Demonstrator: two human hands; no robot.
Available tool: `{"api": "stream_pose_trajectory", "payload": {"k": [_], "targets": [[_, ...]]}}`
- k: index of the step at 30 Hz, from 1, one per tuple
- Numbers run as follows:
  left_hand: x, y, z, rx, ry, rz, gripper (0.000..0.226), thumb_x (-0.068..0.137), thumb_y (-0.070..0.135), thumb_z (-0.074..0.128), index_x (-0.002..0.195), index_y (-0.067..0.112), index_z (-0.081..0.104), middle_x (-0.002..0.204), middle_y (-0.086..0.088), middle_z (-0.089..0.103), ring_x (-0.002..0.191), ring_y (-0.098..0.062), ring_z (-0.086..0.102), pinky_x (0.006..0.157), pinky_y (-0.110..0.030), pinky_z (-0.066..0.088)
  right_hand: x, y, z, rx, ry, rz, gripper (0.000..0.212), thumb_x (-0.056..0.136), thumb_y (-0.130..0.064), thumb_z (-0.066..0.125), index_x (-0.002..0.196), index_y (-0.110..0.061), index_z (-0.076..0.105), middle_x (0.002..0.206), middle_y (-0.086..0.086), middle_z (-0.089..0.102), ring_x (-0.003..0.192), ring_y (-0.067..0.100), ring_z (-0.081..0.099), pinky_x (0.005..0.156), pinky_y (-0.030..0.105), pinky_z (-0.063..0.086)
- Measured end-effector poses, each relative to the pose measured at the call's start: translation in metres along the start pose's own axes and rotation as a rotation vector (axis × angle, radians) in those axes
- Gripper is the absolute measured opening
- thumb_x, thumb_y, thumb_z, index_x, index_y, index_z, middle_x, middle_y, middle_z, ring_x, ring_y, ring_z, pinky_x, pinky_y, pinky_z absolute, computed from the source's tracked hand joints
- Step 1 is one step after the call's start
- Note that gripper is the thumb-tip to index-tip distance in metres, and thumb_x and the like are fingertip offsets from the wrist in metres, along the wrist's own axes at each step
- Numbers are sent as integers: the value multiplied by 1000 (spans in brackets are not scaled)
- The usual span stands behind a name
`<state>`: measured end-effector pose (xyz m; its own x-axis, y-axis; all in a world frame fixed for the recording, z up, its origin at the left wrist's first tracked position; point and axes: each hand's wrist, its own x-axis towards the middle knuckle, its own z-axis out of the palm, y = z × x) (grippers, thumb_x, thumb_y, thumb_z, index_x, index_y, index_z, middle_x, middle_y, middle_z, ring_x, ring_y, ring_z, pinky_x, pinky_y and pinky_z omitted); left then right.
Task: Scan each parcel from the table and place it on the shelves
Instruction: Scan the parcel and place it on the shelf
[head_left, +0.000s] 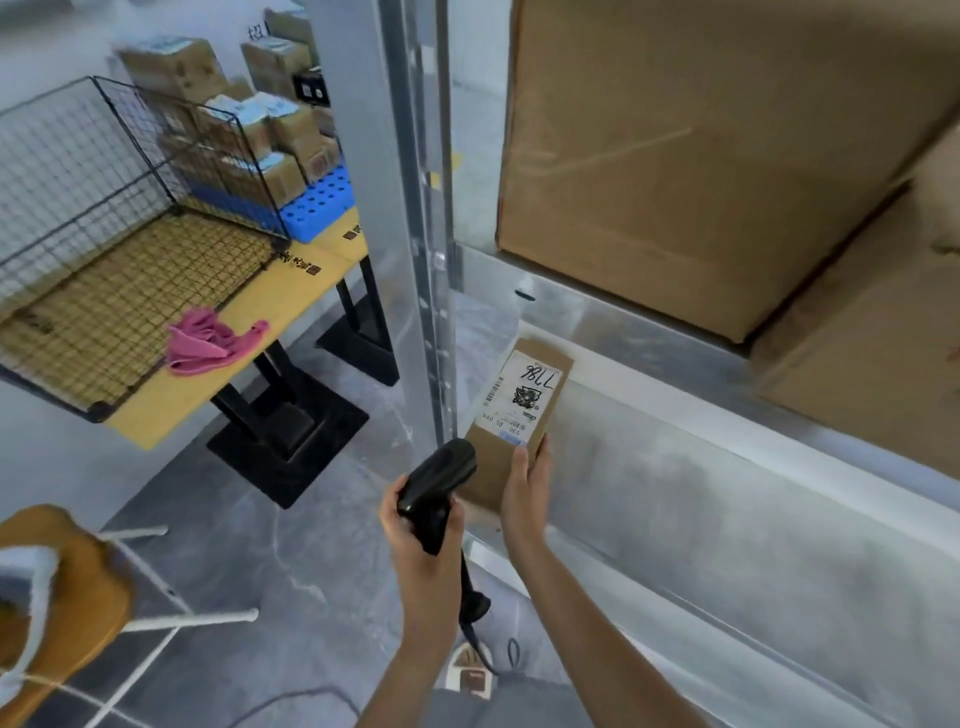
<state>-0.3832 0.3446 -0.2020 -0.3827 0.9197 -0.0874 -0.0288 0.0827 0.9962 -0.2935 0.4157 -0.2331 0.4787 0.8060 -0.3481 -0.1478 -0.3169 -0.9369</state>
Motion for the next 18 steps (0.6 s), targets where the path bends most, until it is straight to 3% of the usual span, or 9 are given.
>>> {"api": "stream_pose_trajectory", "payload": {"k": [4,7,13,18], "targets": [[-2,-2,-4,14,-5,-9,69,94,7,70,119,64,41,111,28,61,98,3,64,80,-7,47,6,-2,-1,-72,2,-14,50,110,-24,35,159,-21,24,153,4,46,133,24,52,109,48,46],[-8,-3,-9,30,-28,12,61,93,6,70,129,47,42,110,38,59,104,7,63,82,-4,46,7,-1,-1,-105,16,-29,52,110,-26,34,160,-20,21,159,4,38,140,24,44,114,49,40],[-20,-4,-10,6,-89,53,58,87,22,73,136,30,43,117,28,62,110,-1,64,85,-8,48,9,3,5,-125,87,-16,53,111,-28,31,161,-16,17,164,3,28,149,22,30,123,40,27],[-38,1,-9,-5,-149,124,55,87,25,69,128,51,43,121,13,60,110,-3,63,86,-11,49,6,-6,1,-77,61,28,51,111,-28,31,159,-15,21,160,6,33,147,26,33,121,39,29]]}}
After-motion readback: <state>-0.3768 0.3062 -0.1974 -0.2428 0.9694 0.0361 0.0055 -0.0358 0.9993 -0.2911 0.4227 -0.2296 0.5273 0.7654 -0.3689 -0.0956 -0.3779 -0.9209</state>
